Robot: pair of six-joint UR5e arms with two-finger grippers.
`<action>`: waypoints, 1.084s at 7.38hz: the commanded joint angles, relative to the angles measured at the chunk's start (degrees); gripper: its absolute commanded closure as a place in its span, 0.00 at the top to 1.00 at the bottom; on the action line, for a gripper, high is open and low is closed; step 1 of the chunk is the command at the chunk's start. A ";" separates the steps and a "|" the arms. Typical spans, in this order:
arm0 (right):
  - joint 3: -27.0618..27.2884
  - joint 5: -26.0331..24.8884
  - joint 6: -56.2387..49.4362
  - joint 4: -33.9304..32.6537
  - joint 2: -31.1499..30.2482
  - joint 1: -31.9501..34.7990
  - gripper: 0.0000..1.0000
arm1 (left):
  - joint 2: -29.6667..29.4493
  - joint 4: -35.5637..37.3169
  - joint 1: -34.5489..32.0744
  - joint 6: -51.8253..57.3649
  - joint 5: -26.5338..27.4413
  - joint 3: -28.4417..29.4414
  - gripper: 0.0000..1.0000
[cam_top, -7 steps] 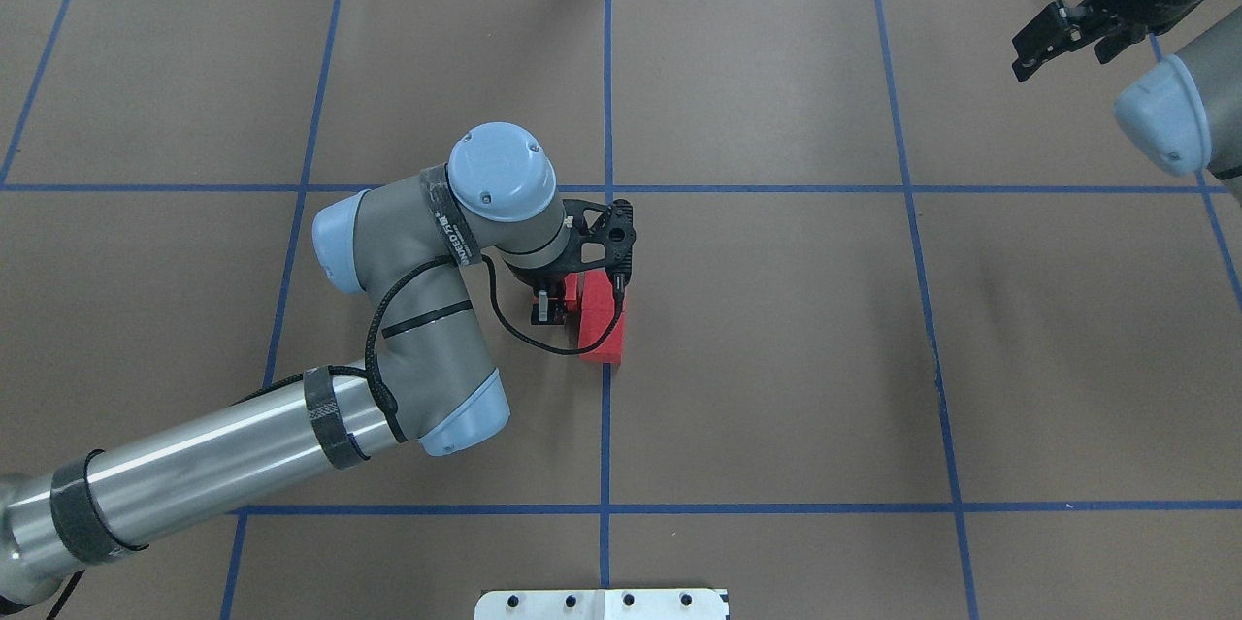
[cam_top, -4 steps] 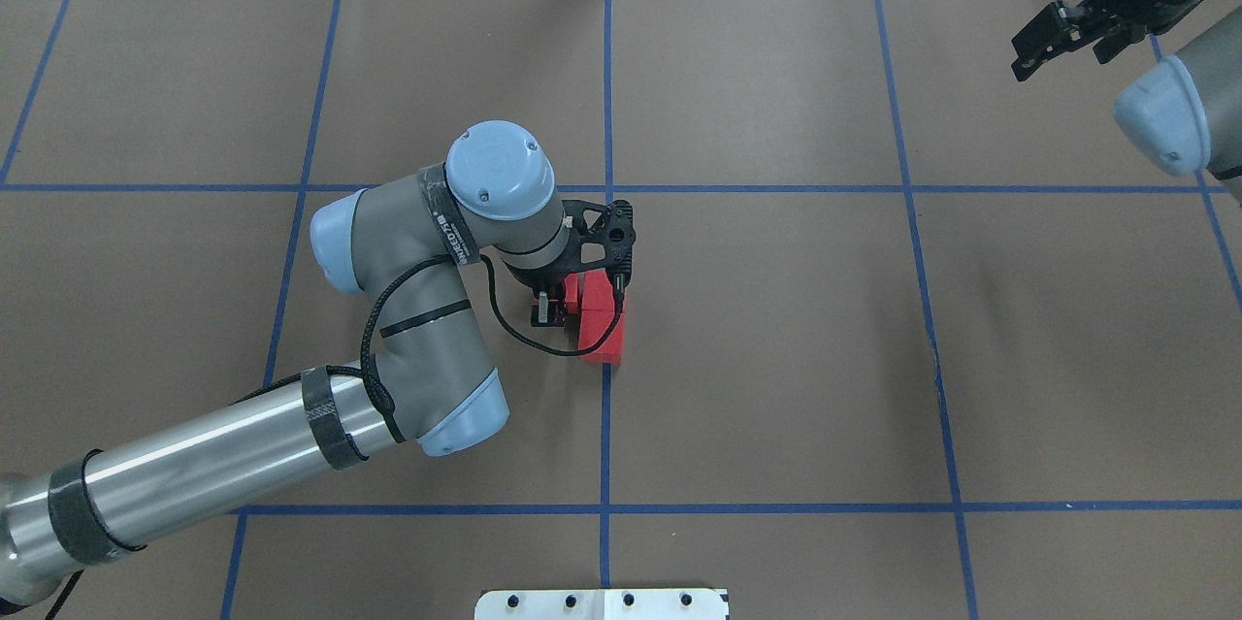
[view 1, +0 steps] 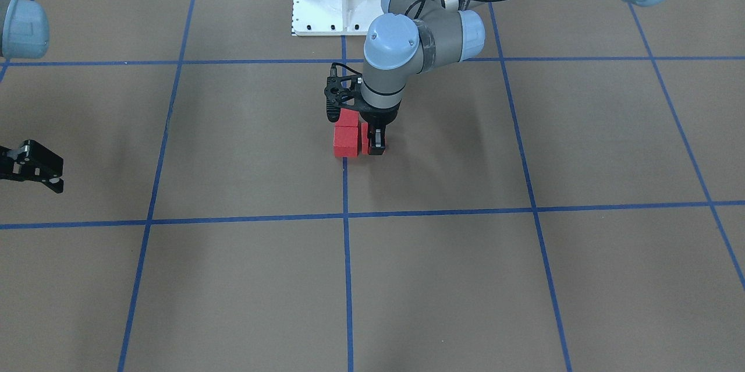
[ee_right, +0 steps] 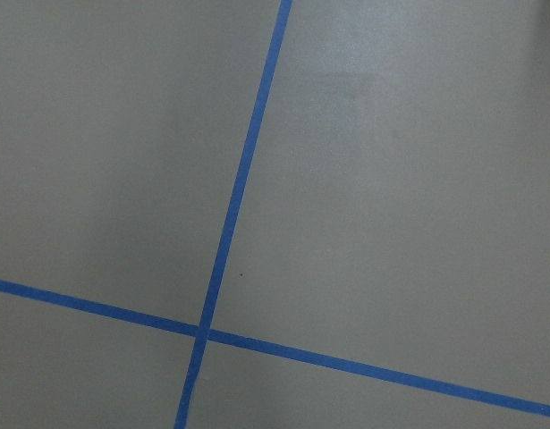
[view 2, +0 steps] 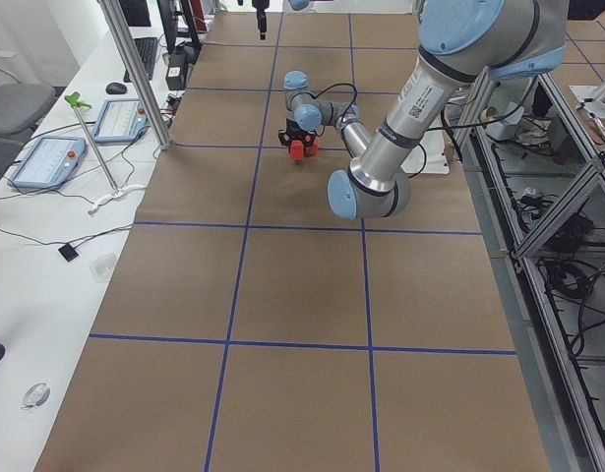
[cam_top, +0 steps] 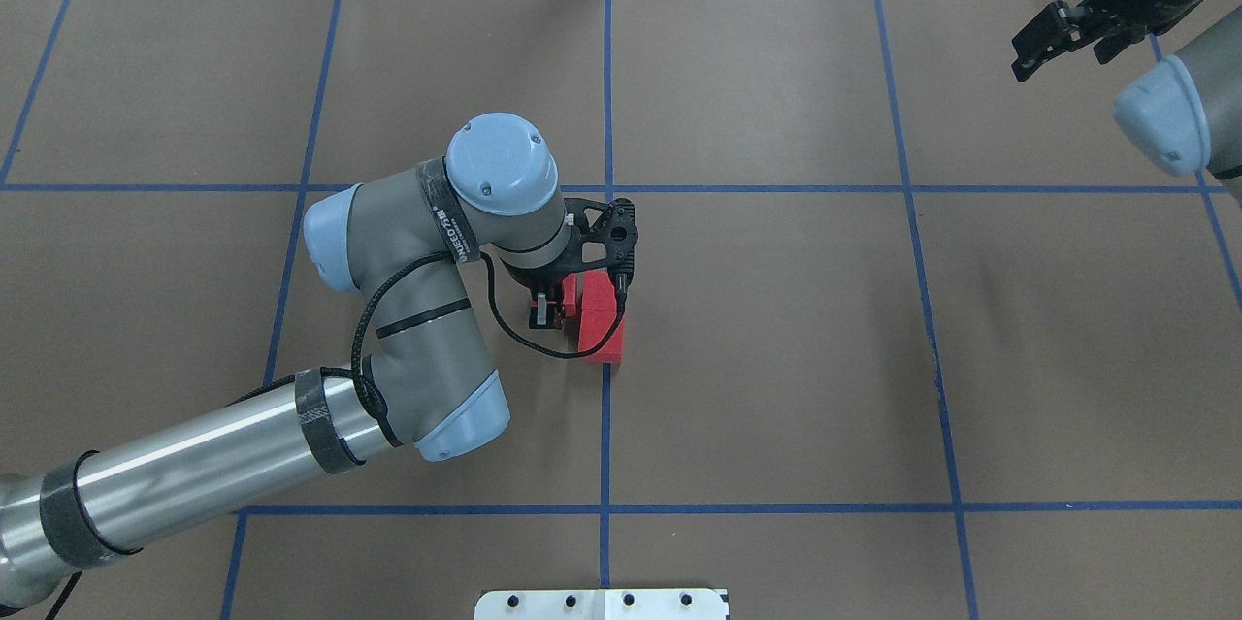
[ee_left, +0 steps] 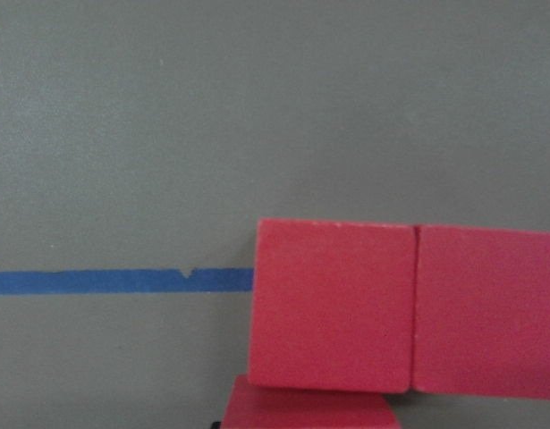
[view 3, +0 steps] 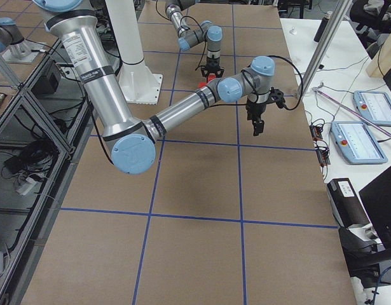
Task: Form red blocks into L shape at center
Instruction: 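Hold the cube with the left gripper and adjust it against the pair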
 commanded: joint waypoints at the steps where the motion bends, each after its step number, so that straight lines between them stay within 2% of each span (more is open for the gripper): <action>1: -0.04 0.00 0.00 0.00 0.00 0.00 1.00 | 0.01 0.20 0.09 -0.08 0.09 0.13 0.00; 8: -0.13 0.00 0.00 0.09 0.00 0.00 1.00 | -0.43 -0.50 0.44 -0.26 0.17 0.83 0.00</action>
